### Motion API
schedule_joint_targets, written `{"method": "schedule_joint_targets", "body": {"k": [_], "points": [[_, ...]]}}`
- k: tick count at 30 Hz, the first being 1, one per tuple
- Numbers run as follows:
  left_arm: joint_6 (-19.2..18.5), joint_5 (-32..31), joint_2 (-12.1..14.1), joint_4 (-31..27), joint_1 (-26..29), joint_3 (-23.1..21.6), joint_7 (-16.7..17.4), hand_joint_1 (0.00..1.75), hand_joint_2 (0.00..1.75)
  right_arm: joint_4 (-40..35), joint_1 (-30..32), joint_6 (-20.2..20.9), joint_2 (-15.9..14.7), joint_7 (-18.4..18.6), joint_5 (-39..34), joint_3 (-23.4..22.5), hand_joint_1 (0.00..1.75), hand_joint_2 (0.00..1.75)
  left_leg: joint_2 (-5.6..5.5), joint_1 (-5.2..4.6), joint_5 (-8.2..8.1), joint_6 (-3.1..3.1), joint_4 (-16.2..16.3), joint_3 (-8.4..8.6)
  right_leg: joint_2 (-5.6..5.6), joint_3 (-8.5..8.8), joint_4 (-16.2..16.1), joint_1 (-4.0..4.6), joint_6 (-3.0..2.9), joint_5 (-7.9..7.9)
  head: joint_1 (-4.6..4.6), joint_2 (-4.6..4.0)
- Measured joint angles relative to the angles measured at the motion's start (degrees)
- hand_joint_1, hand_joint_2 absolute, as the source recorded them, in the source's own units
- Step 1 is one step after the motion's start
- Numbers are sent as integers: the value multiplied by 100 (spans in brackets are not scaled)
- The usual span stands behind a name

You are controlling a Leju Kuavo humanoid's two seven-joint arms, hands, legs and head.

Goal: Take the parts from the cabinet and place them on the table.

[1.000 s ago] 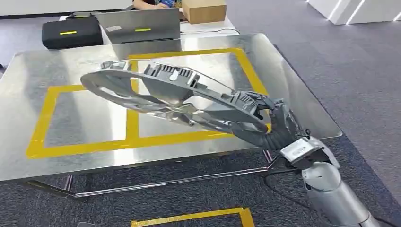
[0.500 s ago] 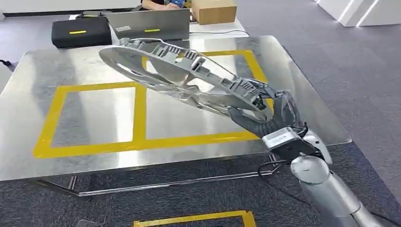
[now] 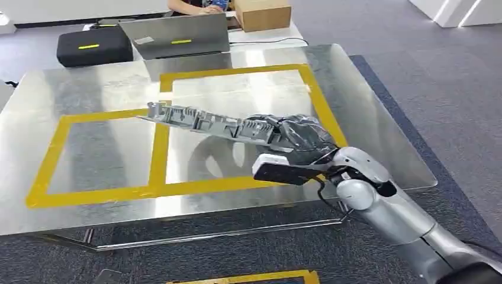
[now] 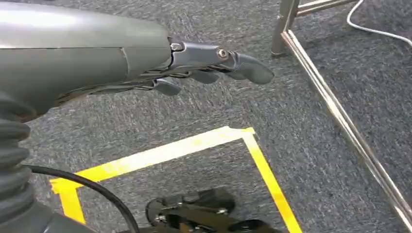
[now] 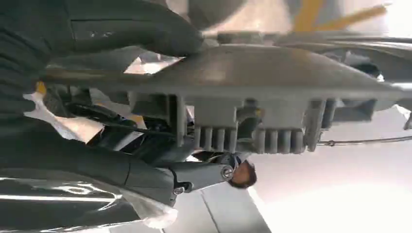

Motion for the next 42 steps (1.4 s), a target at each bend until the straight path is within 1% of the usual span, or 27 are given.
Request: {"method": "schedule_joint_targets", "body": {"k": [1,2,3,4,5,6,7,9,11,14,16,19,25,27,28,30,33,34,36,40,42], "points": [[24,-11,16,49,-17,-7,0,0,175,131,-93,66,-7,16,57,106,175,175,0,0,268,23,-286,79,2,43,0,6,1,-28,-2,0],[42,-20,40,101,-35,-13,-2,0,175,277,-181,130,-20,37,101,224,175,175,0,-4,584,56,-733,235,4,96,-1,12,6,-58,-4,0],[57,-22,64,147,-51,-18,-11,0,175,393,-260,184,-33,57,147,320,175,175,3,-13,897,101,-1248,424,0,145,-5,17,14,-92,0,0],[94,-24,95,199,-76,-17,-17,0,175,517,-359,252,-48,57,151,401,175,175,11,-40,823,117,-1375,505,-8,152,-21,33,33,-108,13,0],[138,-26,118,258,-95,-22,-33,0,175,654,-470,374,-52,63,156,516,175,175,12,-63,844,136,-1494,537,9,133,-15,44,61,-112,2,0],[184,-28,140,322,-130,-28,-37,0,175,775,-572,464,-63,81,156,624,175,175,15,-54,773,123,-1602,563,4,101,-5,43,80,-109,4,0],[223,-35,162,425,-160,-37,-41,0,175,920,-649,590,-98,79,138,747,175,175,3,-39,783,52,-1606,555,5,95,-6,50,47,-118,22,0],[247,-15,249,603,-200,-46,-65,0,175,1204,-813,724,-109,70,121,992,175,175,-17,-52,778,60,-1606,557,-18,124,-38,40,51,-119,15,0],[234,13,335,793,-252,-68,-112,0,175,1529,-1028,842,-109,92,123,1262,175,175,-17,-55,770,73,-1606,557,-15,145,-82,36,69,-106,15,0],[260,28,420,1014,-310,-149,-140,0,175,2018,-1206,905,-87,116,125,1622,175,175,-18,-54,767,88,-1606,562,-18,173,-124,37,106,-87,13,0],[282,30,462,1102,-335,-164,-142,0,175,2177,-1253,903,-74,116,125,1736,175,175,-17,-56,767,115,-1606,562,-17,177,-137,36,123,-77,13,0],[289,31,505,1196,-344,-168,-146,0,175,2357,-1318,901,-68,105,123,1839,175,175,-17,-60,770,124,-1604,562,-15,177,-145,33,148,-66,13,0],[289,35,545,1283,-348,-170,-155,0,175,2534,-1375,897,-46,105,125,1979,175,175,-17,-59,779,137,-1603,563,-17,177,-146,34,155,-61,11,0],[300,37,553,1303,-348,-175,-153,0,175,2588,-1401,910,-27,188,140,2013,175,175,-16,-58,780,138,-1603,564,-17,177,-145,36,155,-61,11,0],[302,41,558,1307,-348,-177,-133,0,175,2661,-1423,916,-2,241,145,2040,0,0,-16,-57,780,138,-1603,565,-15,178,-144,39,155,-61,11,0],[298,44,564,1316,-355,-186,-68,0,175,2870,-1455,899,93,356,145,2088,0,0,-15,-55,781,138,-1603,567,-16,179,-142,41,155,-61,11,0],[293,55,567,1327,-329,-188,-24,0,175,3189,-1487,748,216,381,156,2169,0,0,-16,-51,781,138,-1603,566,-17,179,-141,42,155,-61,11,0],[300,74,567,1338,-323,-188,-26,0,0,3240,-1494,693,241,374,156,2191,0,0,-16,-51,781,138,-1603,566,-17,178,-140,42,155,-61,9,0],[348,79,571,1375,-314,-166,-63,0,0,3279,-1495,623,243,348,136,2210,0,0,-16,-51,781,138,-1603,566,-17,178,-141,41,155,-62,11,0],[450,-35,571,1432,-316,-125,-87,0,0,3258,-1493,621,225,346,132,2228,0,0,-15,-51,781,139,-1603,566,-15,177,-141,40,155,-62,11,0],[510,-131,571,1469,-330,-85,-129,0,0,3139,-1496,645,155,352,147,2265,0,0,-16,-52,781,139,-1603,566,-16,177,-142,39,155,-62,11,0]]}}
